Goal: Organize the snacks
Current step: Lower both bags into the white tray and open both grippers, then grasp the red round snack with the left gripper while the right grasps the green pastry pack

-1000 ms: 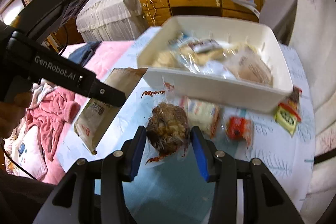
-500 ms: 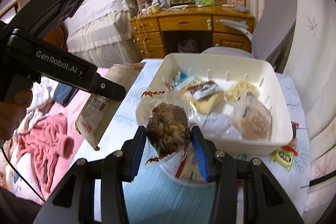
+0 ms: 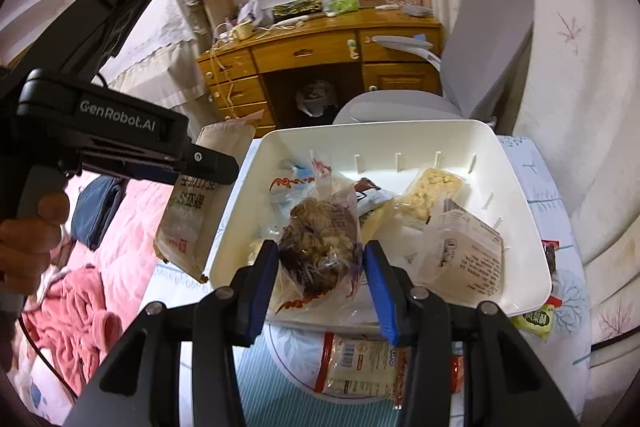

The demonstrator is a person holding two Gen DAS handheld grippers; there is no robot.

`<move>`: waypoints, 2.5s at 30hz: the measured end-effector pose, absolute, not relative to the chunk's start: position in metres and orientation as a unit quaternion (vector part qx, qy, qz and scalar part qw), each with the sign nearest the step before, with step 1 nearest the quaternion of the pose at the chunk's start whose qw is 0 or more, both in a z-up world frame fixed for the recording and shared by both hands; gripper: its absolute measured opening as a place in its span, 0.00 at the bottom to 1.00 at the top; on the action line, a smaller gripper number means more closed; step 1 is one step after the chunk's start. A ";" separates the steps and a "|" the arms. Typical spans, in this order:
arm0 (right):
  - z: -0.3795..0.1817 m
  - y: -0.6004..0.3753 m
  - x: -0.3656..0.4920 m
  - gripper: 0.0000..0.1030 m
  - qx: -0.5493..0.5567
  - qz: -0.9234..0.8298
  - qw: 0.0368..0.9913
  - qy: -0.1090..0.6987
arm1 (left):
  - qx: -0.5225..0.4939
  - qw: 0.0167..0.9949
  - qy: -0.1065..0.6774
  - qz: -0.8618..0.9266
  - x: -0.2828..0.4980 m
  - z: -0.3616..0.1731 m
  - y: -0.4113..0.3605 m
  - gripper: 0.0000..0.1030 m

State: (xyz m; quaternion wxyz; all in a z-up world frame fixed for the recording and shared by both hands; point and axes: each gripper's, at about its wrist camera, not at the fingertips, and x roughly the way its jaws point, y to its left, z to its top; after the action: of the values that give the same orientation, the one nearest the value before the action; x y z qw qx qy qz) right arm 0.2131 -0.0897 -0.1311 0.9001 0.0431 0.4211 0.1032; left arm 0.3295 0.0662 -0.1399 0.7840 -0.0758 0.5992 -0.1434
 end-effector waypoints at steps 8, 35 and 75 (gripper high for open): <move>-0.142 -0.107 0.218 0.49 0.061 0.072 0.890 0.447 | -0.092 0.782 0.599 -0.146 0.324 -0.145 0.068 0.69; -0.140 -0.215 0.158 0.65 0.120 0.051 0.868 0.479 | -0.110 0.756 0.630 -0.140 0.206 -0.154 0.003 0.71; -0.244 -0.323 0.206 0.66 0.200 0.022 0.790 0.579 | -0.058 0.785 0.612 -0.079 0.182 -0.259 -0.166 0.72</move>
State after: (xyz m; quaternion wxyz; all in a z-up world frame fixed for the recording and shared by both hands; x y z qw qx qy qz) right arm 0.2065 -0.3227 -0.2443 0.7900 0.1996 0.5793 0.0215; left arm 0.1820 -0.1663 -0.2593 0.7848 -0.0579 0.6121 -0.0787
